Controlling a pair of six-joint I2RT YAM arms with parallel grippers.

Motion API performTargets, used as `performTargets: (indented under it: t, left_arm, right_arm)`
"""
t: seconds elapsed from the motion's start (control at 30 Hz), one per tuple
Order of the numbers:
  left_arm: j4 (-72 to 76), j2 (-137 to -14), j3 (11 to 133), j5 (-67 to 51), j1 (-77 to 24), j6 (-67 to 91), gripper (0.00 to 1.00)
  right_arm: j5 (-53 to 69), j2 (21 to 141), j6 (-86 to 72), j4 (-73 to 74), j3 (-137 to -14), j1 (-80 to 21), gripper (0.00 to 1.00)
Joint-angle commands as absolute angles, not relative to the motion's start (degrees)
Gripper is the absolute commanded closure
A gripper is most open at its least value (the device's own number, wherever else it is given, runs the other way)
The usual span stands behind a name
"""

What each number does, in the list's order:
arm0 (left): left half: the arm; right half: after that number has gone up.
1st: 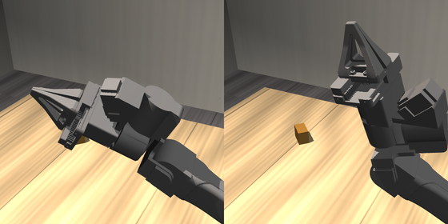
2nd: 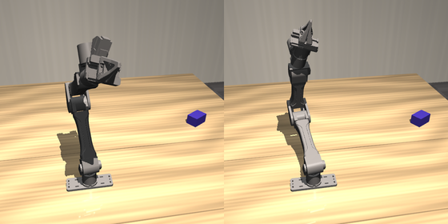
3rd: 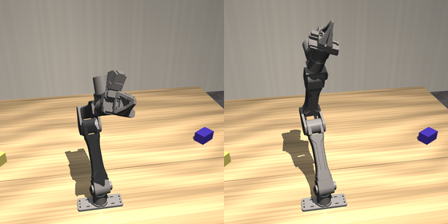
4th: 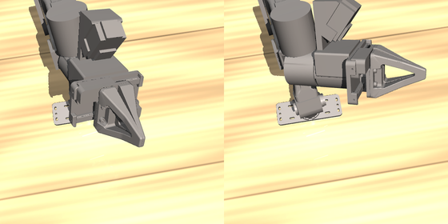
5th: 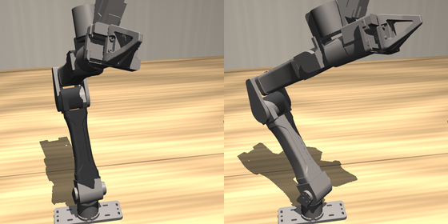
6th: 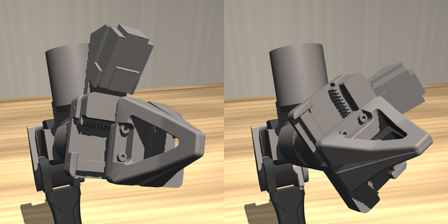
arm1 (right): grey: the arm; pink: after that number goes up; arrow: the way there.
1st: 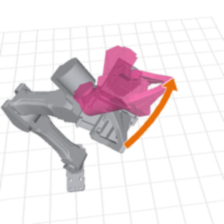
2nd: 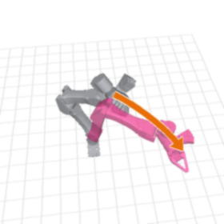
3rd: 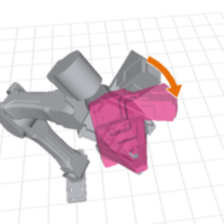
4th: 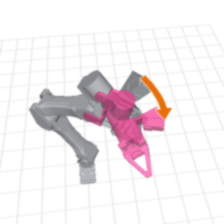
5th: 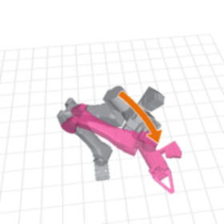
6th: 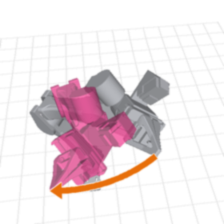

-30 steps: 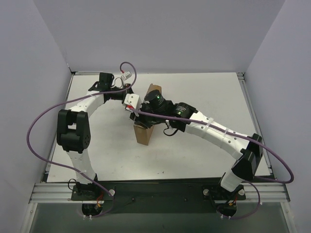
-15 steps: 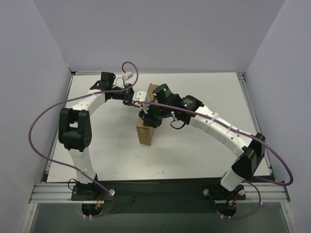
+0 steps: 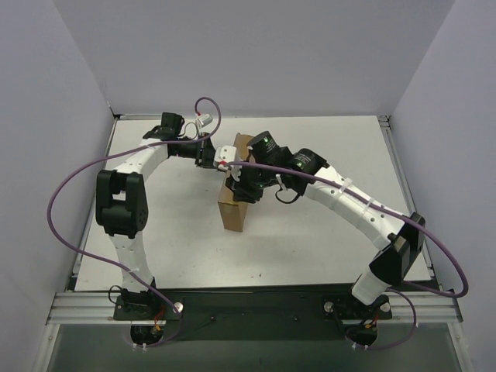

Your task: Unpack the express box

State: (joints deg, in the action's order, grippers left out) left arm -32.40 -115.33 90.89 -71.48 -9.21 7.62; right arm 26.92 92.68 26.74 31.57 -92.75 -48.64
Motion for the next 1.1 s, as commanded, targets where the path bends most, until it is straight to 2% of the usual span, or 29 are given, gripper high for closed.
performTargets:
  t: [0.0,0.2,0.3,0.43,0.53,0.63,0.67,0.77,0.8,0.9,1.07]
  left_arm:
    - [-35.3,-120.3,89.0,-57.1,-8.6,-1.1,0.82]
    - [-33.8,-118.7,92.2,-60.9,-8.8,0.6,0.79]
    - [-29.6,-115.9,93.9,-65.2,-8.9,5.9,0.75]
    - [-28.4,-110.4,96.8,-62.7,-8.0,9.4,0.58]
    - [-29.4,-104.9,96.2,-60.7,-7.4,6.6,0.56]
    - [-37.5,-99.9,94.8,-59.9,-7.4,-4.4,0.65]
    - [-40.0,-98.9,93.5,-60.2,-7.5,-7.1,0.75]
    - [-56.2,-95.6,90.4,-59.9,-8.3,-25.3,0.94]
    - [-64.3,-94.4,89.0,-59.4,-9.0,-34.3,0.97]
    - [-75.5,-92.2,82.7,-56.0,-12.7,-47.2,1.00]
    - [-71.5,-87.9,72.5,-51.9,-18.4,-48.1,1.00]
  right_arm:
    - [28.1,89.6,24.0,34.9,-98.6,-45.6,1.00]
    - [29.9,93.6,12.7,33.0,-109.4,-37.7,1.00]
    - [24.9,95.7,12.4,29.9,-110.1,-31.7,1.00]
    - [16.8,99.4,13.5,19.0,-107.2,-24.8,1.00]
    - [14.0,105.4,14.1,10.3,-108.6,-20.4,1.00]
    - [13.6,115.9,14.9,5.2,-115.2,-17.8,1.00]
    - [14.5,118.3,14.1,3.9,-119.4,-17.1,1.00]
    - [19.3,126.6,12.0,1.3,-125.2,-15.7,1.00]
    - [20.8,128.6,10.9,0.9,-128.5,-15.6,1.00]
    - [25.7,133.8,7.1,-3.9,-130.1,-15.6,1.00]
    - [34.6,136.9,4.0,-6.1,-130.2,-17.3,1.00]
